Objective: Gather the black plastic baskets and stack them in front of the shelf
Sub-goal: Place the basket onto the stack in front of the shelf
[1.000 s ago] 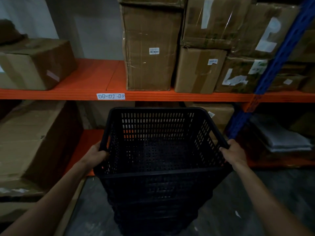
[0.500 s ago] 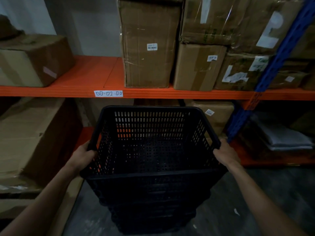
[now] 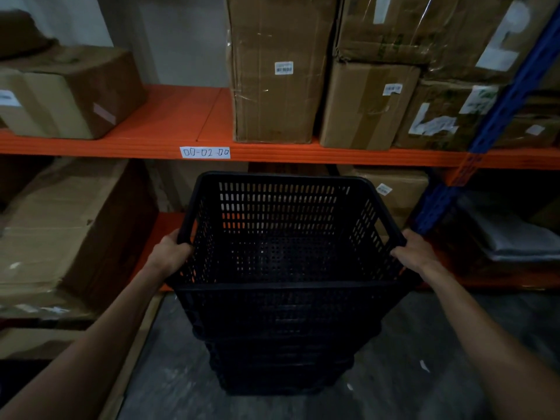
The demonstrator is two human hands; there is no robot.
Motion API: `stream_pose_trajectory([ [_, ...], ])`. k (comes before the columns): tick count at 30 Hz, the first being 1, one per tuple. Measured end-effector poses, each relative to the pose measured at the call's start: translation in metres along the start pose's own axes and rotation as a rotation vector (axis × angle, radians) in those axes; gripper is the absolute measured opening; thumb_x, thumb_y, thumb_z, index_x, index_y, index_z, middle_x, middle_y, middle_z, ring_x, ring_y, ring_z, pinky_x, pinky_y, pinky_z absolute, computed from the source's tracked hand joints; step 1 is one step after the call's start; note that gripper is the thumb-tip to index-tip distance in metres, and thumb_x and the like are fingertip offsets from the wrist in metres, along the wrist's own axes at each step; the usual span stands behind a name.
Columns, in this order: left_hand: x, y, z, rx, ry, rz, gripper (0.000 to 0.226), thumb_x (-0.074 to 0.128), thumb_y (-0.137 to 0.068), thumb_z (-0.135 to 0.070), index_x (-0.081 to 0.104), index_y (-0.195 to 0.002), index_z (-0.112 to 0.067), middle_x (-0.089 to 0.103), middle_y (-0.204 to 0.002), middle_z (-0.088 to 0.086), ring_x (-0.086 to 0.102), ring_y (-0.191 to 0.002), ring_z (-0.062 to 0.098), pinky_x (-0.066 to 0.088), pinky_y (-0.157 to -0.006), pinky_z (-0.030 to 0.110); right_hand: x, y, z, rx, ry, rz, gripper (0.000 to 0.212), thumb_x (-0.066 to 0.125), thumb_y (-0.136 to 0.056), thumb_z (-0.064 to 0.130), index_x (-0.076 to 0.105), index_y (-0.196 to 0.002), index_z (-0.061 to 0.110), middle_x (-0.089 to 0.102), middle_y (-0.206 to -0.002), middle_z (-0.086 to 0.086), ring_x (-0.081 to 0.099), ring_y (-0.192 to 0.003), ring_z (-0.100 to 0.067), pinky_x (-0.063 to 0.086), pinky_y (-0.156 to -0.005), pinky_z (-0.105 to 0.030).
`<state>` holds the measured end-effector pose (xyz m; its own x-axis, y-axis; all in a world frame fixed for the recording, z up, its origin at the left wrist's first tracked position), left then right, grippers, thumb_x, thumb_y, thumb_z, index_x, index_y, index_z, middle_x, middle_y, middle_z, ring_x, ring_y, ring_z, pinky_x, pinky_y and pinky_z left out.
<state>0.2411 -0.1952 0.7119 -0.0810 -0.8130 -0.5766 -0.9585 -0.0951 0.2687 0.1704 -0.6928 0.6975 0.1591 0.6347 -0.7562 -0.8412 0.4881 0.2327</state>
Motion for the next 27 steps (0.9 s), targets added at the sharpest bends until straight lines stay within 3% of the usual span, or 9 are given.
stream_pose_trajectory([
  [2, 0.002, 0.000, 0.000, 0.001, 0.007, 0.001, 0.047, 0.050, -0.090, -0.015, 0.048, -0.136, -0.020, 0.064, -0.116, 0.022, 0.064, -0.101, 0.040, 0.054, -0.090, 0.048, 0.001, 0.000, -0.001, -0.005, -0.007, -0.009, 0.011, 0.055, -0.084, 0.012, 0.051, -0.094, 0.016, 0.056, -0.094, -0.007, 0.054, -0.079, -0.021, 0.043, -0.064, -0.032],
  [5, 0.001, -0.001, -0.001, -0.003, -0.004, 0.003, 0.044, 0.051, -0.090, -0.017, 0.051, -0.134, -0.018, 0.064, -0.115, 0.021, 0.064, -0.100, 0.039, 0.053, -0.083, 0.043, 0.001, 0.001, -0.002, -0.005, -0.006, -0.026, 0.011, 0.056, -0.085, 0.013, 0.048, -0.092, 0.013, 0.053, -0.087, -0.003, 0.054, -0.078, -0.022, 0.042, -0.062, -0.032],
  [10, -0.001, -0.009, -0.011, -0.006, 0.063, 0.022, 0.039, 0.049, -0.086, -0.003, 0.055, -0.123, -0.015, 0.061, -0.086, 0.013, 0.060, -0.072, 0.031, 0.050, -0.062, 0.034, -0.009, -0.001, 0.007, -0.041, -0.034, -0.083, 0.012, 0.057, -0.086, 0.013, 0.051, -0.081, 0.021, 0.056, -0.084, -0.007, 0.055, -0.071, -0.021, 0.040, -0.055, -0.030],
  [14, 0.006, -0.008, -0.007, 0.022, 0.056, 0.009, 0.038, 0.052, -0.086, -0.006, 0.057, -0.122, -0.019, 0.062, -0.082, 0.007, 0.061, -0.070, 0.025, 0.049, -0.064, 0.033, -0.005, 0.000, 0.001, -0.048, -0.063, -0.092, 0.005, 0.057, -0.086, 0.014, 0.053, -0.085, 0.016, 0.055, -0.083, -0.006, 0.055, -0.074, -0.022, 0.039, -0.057, -0.030],
  [19, 0.010, -0.008, -0.001, 0.028, 0.043, -0.017, 0.039, 0.052, -0.085, -0.011, 0.059, -0.123, -0.017, 0.065, -0.097, 0.014, 0.063, -0.079, 0.030, 0.051, -0.071, 0.034, -0.007, 0.004, -0.001, -0.040, -0.060, -0.107, 0.008, 0.058, -0.087, 0.016, 0.057, -0.095, 0.015, 0.057, -0.088, -0.004, 0.056, -0.082, -0.024, 0.040, -0.063, -0.031],
  [22, 0.015, -0.007, 0.005, 0.028, 0.026, -0.068, 0.038, 0.053, -0.085, -0.010, 0.061, -0.122, -0.015, 0.064, -0.090, 0.011, 0.061, -0.074, 0.026, 0.049, -0.064, 0.029, -0.005, 0.009, -0.005, -0.058, -0.036, -0.155, 0.009, 0.059, -0.085, 0.018, 0.058, -0.093, 0.017, 0.060, -0.087, -0.004, 0.055, -0.074, -0.019, 0.037, -0.057, -0.028],
  [24, 0.015, -0.008, 0.006, 0.021, 0.014, -0.073, 0.037, 0.053, -0.085, -0.012, 0.062, -0.121, -0.014, 0.064, -0.085, 0.007, 0.062, -0.071, 0.023, 0.048, -0.060, 0.028, -0.004, 0.011, -0.009, -0.055, -0.015, -0.162, 0.008, 0.059, -0.085, 0.020, 0.058, -0.092, 0.017, 0.061, -0.088, -0.005, 0.057, -0.079, -0.023, 0.040, -0.061, -0.030],
  [27, 0.014, -0.011, 0.005, 0.011, -0.016, -0.058, 0.041, 0.053, -0.084, -0.019, 0.059, -0.125, -0.019, 0.067, -0.098, 0.012, 0.066, -0.082, 0.030, 0.056, -0.074, 0.039, -0.005, 0.009, -0.007, -0.046, -0.005, -0.144, 0.009, 0.059, -0.085, 0.021, 0.057, -0.094, 0.020, 0.060, -0.092, -0.006, 0.058, -0.089, -0.029, 0.043, -0.070, -0.034],
])
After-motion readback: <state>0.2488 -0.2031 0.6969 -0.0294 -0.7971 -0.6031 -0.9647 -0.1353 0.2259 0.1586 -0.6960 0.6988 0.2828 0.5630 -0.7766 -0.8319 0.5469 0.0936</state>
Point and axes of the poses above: each hand's wrist, its own y-axis away from the middle knuckle, its own x-axis out of the palm, z = x × y, the point moved 2 cm from there along -y, towards the middle knuckle
